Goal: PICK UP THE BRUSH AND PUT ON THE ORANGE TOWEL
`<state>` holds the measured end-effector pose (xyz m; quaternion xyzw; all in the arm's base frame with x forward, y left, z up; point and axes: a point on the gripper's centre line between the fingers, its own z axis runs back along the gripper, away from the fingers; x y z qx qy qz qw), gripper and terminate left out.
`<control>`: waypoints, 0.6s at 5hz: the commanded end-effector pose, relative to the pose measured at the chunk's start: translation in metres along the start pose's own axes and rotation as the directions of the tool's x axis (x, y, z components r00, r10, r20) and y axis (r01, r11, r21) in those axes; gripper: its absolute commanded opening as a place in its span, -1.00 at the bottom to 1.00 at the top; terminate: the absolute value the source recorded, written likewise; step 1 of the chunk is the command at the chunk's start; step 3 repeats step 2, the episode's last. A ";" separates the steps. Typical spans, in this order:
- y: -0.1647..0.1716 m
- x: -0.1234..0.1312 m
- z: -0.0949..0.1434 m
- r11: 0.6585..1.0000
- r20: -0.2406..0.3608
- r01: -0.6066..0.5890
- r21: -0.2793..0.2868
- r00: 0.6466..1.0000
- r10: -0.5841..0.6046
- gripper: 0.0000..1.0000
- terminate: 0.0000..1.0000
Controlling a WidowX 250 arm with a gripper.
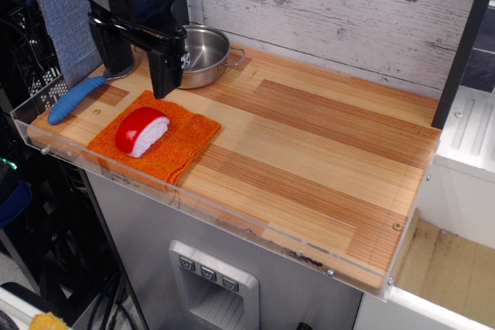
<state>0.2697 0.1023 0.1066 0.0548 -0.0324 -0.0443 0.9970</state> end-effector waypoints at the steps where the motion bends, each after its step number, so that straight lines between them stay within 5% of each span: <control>1: 0.006 0.005 0.023 1.000 0.057 -0.003 0.025 0.998 0.002 1.00 -1.00; 2: 0.006 0.005 0.023 1.000 0.057 -0.003 0.025 0.998 0.002 1.00 1.00; 3: 0.006 0.005 0.023 1.000 0.057 -0.003 0.025 0.998 0.002 1.00 1.00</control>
